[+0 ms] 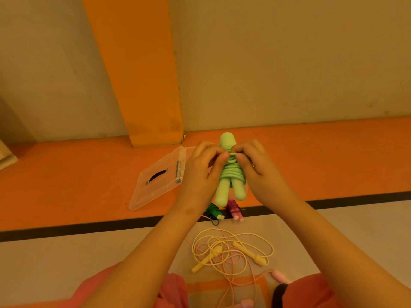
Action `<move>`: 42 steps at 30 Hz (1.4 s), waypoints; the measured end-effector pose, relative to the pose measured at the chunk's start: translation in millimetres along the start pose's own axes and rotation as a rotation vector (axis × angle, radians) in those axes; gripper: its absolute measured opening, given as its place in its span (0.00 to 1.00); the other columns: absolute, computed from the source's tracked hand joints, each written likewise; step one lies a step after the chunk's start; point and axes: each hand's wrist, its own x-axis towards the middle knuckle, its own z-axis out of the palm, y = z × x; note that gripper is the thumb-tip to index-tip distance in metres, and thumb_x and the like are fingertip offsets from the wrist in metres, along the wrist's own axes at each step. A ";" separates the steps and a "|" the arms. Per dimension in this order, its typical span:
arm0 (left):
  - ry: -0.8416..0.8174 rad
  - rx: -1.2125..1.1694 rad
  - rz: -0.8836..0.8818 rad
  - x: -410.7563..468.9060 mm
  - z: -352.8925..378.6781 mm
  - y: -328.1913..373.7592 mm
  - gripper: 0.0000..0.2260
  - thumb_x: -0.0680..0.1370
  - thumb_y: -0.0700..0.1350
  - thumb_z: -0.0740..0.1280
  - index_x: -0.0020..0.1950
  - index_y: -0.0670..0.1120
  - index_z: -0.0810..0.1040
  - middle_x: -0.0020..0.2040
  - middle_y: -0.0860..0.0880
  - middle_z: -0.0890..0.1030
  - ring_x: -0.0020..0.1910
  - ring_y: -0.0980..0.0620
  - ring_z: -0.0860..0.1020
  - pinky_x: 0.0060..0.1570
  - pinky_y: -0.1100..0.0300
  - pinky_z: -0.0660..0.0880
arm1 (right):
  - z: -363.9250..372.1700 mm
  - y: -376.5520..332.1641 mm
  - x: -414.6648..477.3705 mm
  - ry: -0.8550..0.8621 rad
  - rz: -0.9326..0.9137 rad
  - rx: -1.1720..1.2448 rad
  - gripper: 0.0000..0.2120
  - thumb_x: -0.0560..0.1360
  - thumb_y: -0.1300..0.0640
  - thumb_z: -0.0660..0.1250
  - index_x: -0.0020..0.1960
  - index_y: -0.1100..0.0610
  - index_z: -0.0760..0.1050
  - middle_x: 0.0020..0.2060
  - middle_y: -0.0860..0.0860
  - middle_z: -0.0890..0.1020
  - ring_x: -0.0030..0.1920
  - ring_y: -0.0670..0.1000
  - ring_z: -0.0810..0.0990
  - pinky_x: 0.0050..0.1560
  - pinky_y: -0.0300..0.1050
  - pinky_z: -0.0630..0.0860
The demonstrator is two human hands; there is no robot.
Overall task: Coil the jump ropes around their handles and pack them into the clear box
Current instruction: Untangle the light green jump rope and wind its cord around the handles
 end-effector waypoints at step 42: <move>-0.001 0.106 0.095 1.3 9.5 -5.7 0.17 0.73 0.41 0.69 0.33 0.55 0.63 0.49 0.44 0.77 0.46 0.63 0.72 0.45 0.77 0.65 | 1.2 13.6 4.5 0.113 0.486 0.290 0.21 0.71 0.49 0.70 0.57 0.54 0.66 0.37 0.45 0.76 0.35 0.42 0.74 0.37 0.44 0.71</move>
